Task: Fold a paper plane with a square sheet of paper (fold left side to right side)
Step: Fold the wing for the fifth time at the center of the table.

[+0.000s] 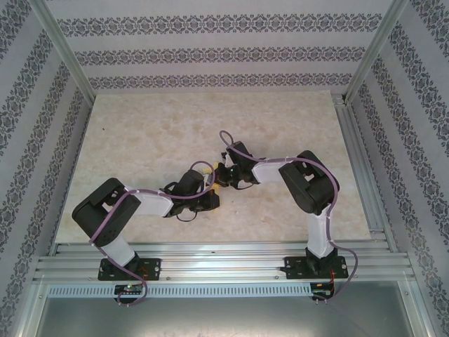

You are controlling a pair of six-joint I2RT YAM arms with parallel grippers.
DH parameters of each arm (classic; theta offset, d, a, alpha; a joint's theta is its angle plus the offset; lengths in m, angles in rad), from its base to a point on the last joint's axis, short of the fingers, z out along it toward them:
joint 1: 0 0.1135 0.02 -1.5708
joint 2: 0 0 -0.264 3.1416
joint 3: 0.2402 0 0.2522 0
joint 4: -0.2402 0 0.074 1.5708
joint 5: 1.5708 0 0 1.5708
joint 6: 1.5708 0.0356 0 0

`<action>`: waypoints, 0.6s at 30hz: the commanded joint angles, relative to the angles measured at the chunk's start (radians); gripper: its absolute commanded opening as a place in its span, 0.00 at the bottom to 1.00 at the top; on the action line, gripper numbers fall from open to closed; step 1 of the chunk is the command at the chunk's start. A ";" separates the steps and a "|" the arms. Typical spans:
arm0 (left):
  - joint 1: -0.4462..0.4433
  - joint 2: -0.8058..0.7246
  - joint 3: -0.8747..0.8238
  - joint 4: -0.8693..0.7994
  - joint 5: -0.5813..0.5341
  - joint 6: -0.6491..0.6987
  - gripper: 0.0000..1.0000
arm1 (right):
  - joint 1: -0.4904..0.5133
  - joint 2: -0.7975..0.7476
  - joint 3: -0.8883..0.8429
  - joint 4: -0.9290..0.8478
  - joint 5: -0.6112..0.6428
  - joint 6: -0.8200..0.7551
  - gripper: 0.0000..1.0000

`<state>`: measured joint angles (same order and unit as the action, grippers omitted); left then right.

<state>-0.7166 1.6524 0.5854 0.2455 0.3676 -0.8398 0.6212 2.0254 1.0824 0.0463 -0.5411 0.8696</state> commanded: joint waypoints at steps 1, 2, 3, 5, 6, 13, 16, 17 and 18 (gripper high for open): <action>-0.020 -0.037 -0.024 -0.124 0.006 0.029 0.02 | -0.009 0.048 0.025 -0.106 0.067 -0.044 0.01; -0.020 -0.048 -0.023 -0.137 0.010 0.035 0.03 | -0.009 0.051 0.026 -0.122 0.073 -0.051 0.01; -0.020 -0.055 -0.020 -0.150 0.020 0.042 0.03 | -0.010 0.053 0.030 -0.135 0.077 -0.059 0.01; -0.023 -0.062 -0.015 -0.178 0.046 0.061 0.03 | -0.010 0.053 0.030 -0.152 0.088 -0.066 0.01; -0.025 -0.061 -0.012 -0.187 0.065 0.069 0.03 | -0.011 0.053 0.033 -0.157 0.091 -0.070 0.01; -0.040 -0.084 -0.042 -0.176 0.093 0.066 0.03 | -0.012 0.048 0.037 -0.170 0.093 -0.079 0.01; -0.038 -0.160 -0.054 -0.206 0.075 0.056 0.03 | -0.012 0.047 0.039 -0.174 0.093 -0.081 0.01; -0.037 -0.197 -0.057 -0.223 0.059 0.057 0.03 | -0.013 0.046 0.038 -0.169 0.090 -0.082 0.01; -0.033 -0.243 -0.062 -0.246 0.042 0.057 0.03 | -0.012 0.043 0.034 -0.152 0.081 -0.081 0.01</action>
<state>-0.7383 1.5028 0.5323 0.0601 0.4278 -0.7876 0.6212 2.0338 1.1275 -0.0414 -0.5358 0.8135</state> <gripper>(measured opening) 0.051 0.041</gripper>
